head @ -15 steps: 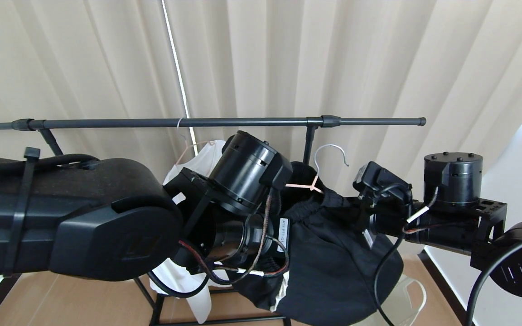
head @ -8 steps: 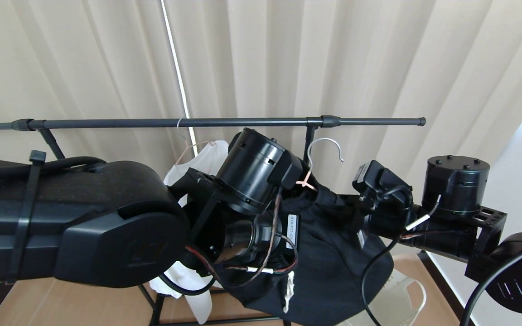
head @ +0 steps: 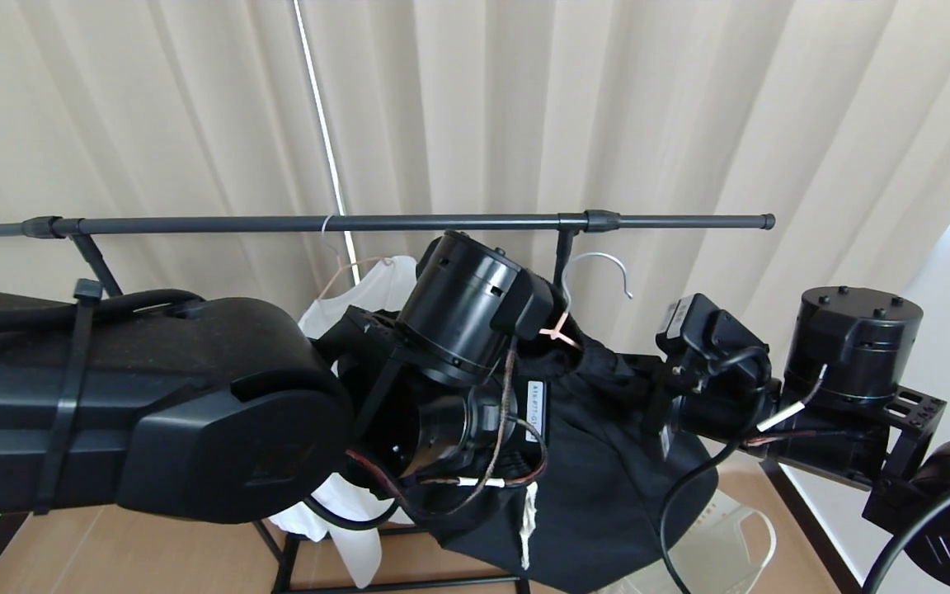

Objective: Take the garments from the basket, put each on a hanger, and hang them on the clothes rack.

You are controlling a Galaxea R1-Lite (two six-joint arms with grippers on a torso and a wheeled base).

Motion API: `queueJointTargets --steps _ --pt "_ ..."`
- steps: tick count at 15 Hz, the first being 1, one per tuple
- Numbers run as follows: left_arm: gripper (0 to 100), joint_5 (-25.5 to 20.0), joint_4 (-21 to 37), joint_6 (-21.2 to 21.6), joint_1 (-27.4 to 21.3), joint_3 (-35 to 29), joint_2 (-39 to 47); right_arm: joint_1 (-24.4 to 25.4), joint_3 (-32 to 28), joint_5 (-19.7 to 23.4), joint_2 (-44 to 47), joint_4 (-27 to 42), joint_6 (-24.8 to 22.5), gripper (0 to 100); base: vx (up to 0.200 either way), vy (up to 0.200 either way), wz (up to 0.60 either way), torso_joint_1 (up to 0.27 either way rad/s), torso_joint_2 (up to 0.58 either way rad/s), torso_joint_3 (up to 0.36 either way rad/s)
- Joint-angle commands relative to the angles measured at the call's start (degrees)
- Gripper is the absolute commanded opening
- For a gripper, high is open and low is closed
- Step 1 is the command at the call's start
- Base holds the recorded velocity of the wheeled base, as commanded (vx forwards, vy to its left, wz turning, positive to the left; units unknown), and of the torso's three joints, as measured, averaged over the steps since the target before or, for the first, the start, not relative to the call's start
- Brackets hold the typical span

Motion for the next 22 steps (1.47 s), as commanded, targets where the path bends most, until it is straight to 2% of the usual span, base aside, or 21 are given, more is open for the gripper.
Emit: queueJointTargets --steps 1,4,7,13,14,15,17,18,20,22 --pt "100 0.28 0.08 0.01 -0.05 0.19 0.56 0.04 0.17 0.03 -0.89 0.02 -0.03 0 0.0 0.0 0.0 0.0 0.0 0.0" --pt "100 0.28 0.08 0.01 -0.14 0.19 0.39 0.04 0.17 0.03 -0.89 0.02 -0.03 0 0.0 0.0 0.0 0.0 0.0 0.0" --pt "100 2.74 0.17 0.19 -1.72 3.96 -4.8 -0.23 -0.35 0.03 -0.01 0.02 0.05 0 0.0 0.0 0.0 0.0 0.0 0.0" --pt "100 3.09 0.08 2.21 -2.16 10.38 -13.06 -1.1 -0.35 1.61 1.22 -0.07 0.14 0 0.0 0.0 0.0 0.0 0.0 0.0" --pt "100 3.27 -0.45 4.67 -2.07 13.81 -16.4 -1.37 -0.18 2.23 1.4 -0.07 0.14 0 0.0 0.0 0.0 0.0 0.0 0.0" --pt "100 3.18 -4.23 6.96 -1.9 17.59 -18.86 -1.81 -0.18 2.84 2.01 -0.07 0.05 0 0.0 0.0 0.0 0.0 0.0 0.0" --pt "100 2.83 -16.09 12.93 -1.28 24.62 -22.03 -1.9 0.17 4.25 2.28 -0.07 0.05 0 0.0 0.0 0.0 0.0 0.0 0.0" --pt "100 2.56 -19.87 17.85 0.48 27.26 -23.08 -1.9 0.17 5.04 2.45 -0.07 0.05 0 0.0 0.0 0.0 0.0 0.0 0.0" --pt "100 1.51 -20.31 25.41 2.59 27.7 -25.02 -2.07 0.79 6.36 2.45 -0.07 0.05 0 0.0 0.0 0.0 0.0 0.0 0.0" --pt "100 -3.06 -19.17 27.52 5.14 25.23 -24.93 -2.51 0.88 7.77 2.45 -0.07 -0.03 0 0.0 0.0 0.0 0.0 0.0 0.0"
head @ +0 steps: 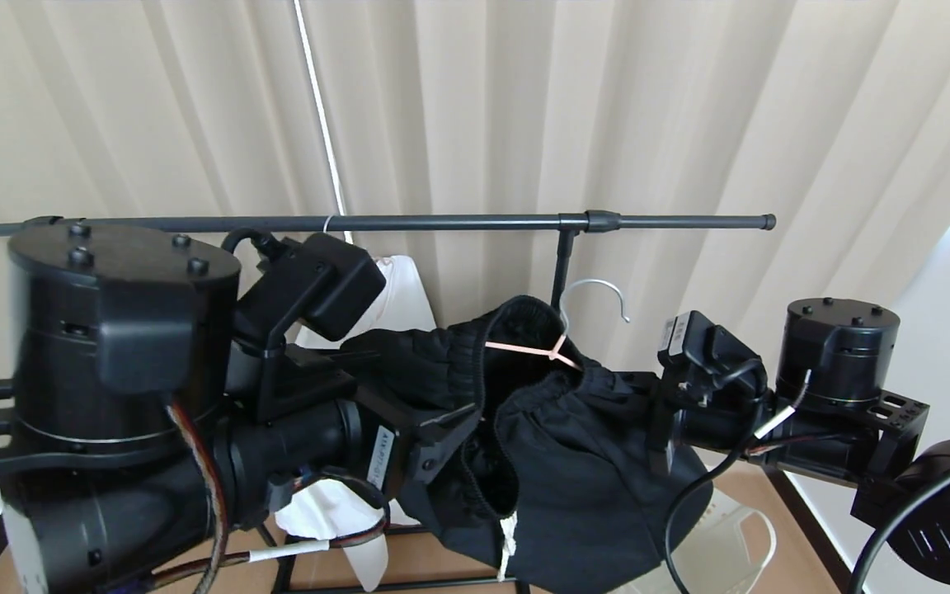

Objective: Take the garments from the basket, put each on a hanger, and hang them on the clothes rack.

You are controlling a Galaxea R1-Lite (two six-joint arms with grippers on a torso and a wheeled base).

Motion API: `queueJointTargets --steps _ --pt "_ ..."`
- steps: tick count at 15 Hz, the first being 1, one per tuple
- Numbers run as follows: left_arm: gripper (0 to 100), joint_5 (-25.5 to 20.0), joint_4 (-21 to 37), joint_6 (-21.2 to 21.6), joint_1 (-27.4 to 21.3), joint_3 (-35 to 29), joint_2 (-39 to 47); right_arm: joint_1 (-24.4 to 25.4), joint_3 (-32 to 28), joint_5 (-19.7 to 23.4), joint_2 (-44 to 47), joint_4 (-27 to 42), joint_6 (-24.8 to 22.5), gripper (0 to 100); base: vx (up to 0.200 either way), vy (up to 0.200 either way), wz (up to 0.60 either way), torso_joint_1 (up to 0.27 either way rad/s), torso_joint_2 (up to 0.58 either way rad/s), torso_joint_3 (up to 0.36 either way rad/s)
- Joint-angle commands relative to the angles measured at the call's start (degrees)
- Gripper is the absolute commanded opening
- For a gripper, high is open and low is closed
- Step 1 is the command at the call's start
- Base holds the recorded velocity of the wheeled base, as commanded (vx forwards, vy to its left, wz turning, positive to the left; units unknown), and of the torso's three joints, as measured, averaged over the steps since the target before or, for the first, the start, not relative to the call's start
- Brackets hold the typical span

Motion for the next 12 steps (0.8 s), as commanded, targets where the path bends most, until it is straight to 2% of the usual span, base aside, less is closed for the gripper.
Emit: queueJointTargets --steps 1,2,4,5,7,8,10,12 --pt "100 -5.59 4.36 3.21 5.48 -4.54 -0.8 -0.2 0.37 0.67 0.12 0.0 -0.06 0 0.0 0.0 0.0 0.0 0.0 0.0" --pt "100 -9.28 7.35 4.52 7.42 -6.91 -0.36 -0.37 0.37 1.02 0.12 0.0 -0.06 0 0.0 0.0 0.0 0.0 0.0 0.0" --pt "100 -19.04 18.16 7.78 11.02 -15.0 0.43 -0.46 0.81 1.11 -0.14 0.0 -0.15 0 0.0 0.0 0.0 0.0 0.0 0.0" --pt "100 -23.87 21.76 10.76 12.69 -18.34 2.1 -0.46 0.9 1.73 -0.05 -0.35 -0.23 0 0.0 0.0 0.0 0.0 0.0 0.0" --pt "100 -28.27 24.13 15.86 14.45 -20.97 3.6 -0.46 1.51 2.87 -0.14 -0.79 -0.23 0 0.0 0.0 0.0 0.0 0.0 0.0" --pt "100 -31.61 24.84 20.87 15.86 -23.61 6.67 -0.46 1.69 3.31 -0.32 -1.23 -0.23 0 0.0 0.0 0.0 0.0 0.0 0.0" --pt "100 -33.28 25.63 25.62 16.38 -26.25 9.75 -0.37 2.31 3.4 -0.58 -1.58 -0.32 0 0.0 0.0 0.0 0.0 0.0 0.0" --pt "100 -33.98 29.32 33.79 16.3 -30.47 14.06 -0.37 2.48 3.4 -0.58 -1.58 -1.38 0 0.0 0.0 0.0 0.0 0.0 0.0"
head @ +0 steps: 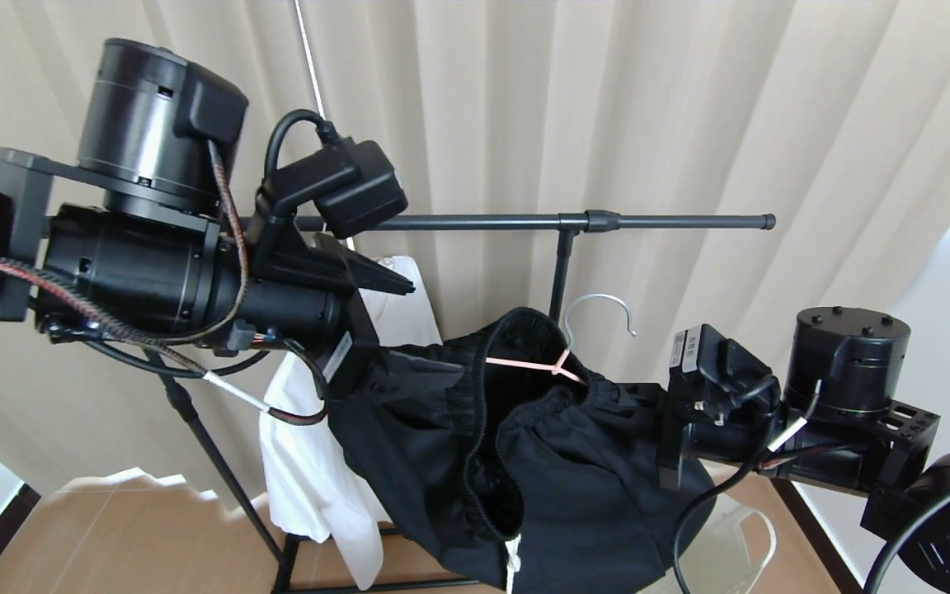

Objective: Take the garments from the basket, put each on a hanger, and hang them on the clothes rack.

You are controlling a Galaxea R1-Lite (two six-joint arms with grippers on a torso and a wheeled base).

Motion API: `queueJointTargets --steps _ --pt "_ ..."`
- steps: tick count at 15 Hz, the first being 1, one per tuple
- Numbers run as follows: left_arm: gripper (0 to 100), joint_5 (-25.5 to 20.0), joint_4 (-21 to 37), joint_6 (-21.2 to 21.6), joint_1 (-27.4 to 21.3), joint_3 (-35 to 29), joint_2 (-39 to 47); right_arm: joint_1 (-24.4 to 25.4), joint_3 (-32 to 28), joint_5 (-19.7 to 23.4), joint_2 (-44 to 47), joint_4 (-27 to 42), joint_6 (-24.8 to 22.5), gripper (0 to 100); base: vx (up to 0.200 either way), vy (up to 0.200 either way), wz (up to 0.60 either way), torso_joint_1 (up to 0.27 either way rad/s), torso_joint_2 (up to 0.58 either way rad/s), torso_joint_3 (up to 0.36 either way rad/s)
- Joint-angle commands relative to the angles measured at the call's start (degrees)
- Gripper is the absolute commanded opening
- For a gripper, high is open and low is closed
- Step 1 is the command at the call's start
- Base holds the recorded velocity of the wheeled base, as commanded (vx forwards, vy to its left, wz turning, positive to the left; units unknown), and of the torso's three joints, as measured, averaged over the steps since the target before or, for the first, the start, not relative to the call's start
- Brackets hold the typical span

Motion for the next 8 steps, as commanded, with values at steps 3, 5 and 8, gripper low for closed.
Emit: queueJointTargets --steps 3,5,8 --pt "100 -6.47 8.29 12.9 0.66 -8.85 9.41 0.11 0.49 0.18 -0.1 -0.02 -0.36 0 0.0 0.0 0.0 0.0 0.0 0.0" --pt "100 -7.17 10.05 18.44 0.92 -10.26 12.05 0.37 0.67 0.18 -0.02 -0.02 -1.5 0 0.0 0.0 0.0 0.0 0.0 0.0" --pt "100 -10.34 10.05 19.06 0.48 -9.99 13.28 0.98 0.93 0.18 0.07 -0.02 -1.94 0 0.0 0.0 0.0 0.0 0.0 0.0"
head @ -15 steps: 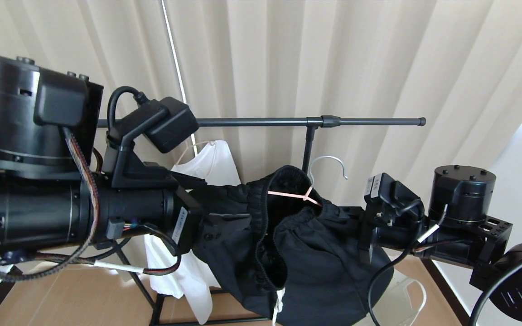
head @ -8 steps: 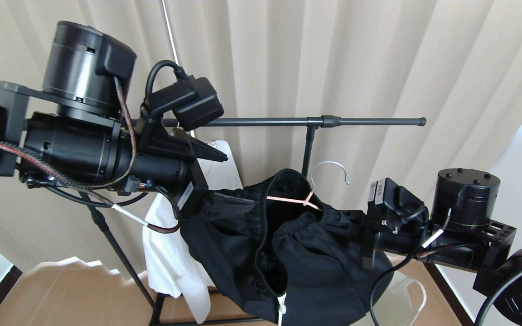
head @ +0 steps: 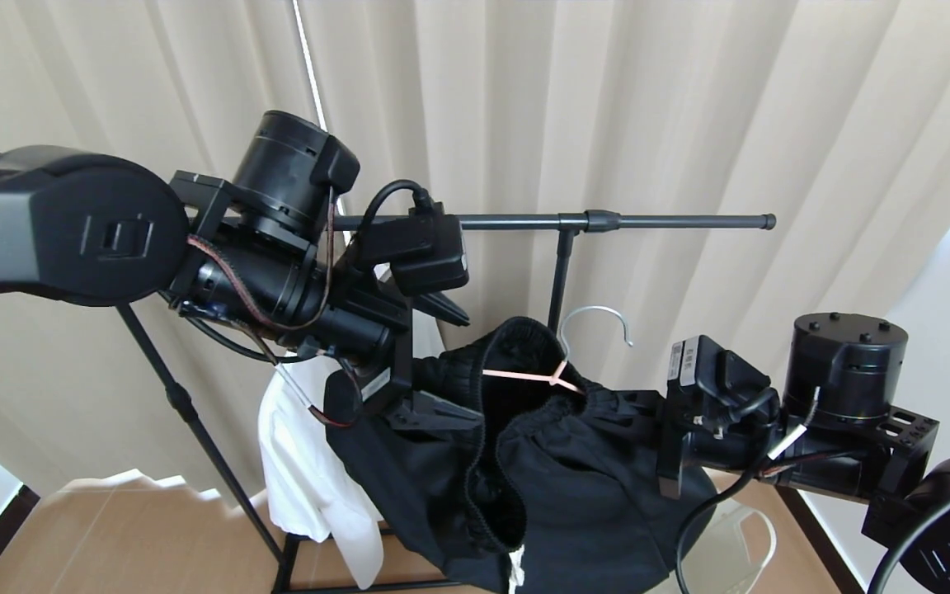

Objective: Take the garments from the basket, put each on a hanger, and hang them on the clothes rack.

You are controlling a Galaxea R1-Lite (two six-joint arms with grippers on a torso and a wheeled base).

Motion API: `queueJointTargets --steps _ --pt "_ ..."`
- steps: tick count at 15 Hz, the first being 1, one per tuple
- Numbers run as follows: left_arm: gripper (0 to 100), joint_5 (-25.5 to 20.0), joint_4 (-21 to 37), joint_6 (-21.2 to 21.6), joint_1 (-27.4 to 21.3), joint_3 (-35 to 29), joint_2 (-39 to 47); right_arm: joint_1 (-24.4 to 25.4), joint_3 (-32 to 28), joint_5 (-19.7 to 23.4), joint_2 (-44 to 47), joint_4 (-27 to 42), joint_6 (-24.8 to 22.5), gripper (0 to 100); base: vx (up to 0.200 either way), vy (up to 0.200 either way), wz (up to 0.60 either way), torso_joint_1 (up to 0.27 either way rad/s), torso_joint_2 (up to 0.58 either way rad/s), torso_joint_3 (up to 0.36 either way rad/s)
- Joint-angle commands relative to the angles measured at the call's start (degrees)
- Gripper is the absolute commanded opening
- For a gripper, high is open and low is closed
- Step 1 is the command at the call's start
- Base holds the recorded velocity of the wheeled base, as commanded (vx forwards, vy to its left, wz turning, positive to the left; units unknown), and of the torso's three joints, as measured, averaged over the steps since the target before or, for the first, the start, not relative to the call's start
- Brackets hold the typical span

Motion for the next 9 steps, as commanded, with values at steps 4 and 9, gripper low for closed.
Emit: queueJointTargets --steps 4,9 --pt "100 -0.67 -0.23 0.0 0.0 0.23 3.29 0.67 0.77 0.01 -0.74 -0.02 -0.82 0 0.0 0.0 0.0 0.0 0.0 0.0" --pt "100 -0.58 -0.32 -0.79 0.08 0.41 3.82 1.72 1.82 0.1 -2.5 -0.02 -1.17 0 0.0 0.0 0.0 0.0 0.0 0.0"
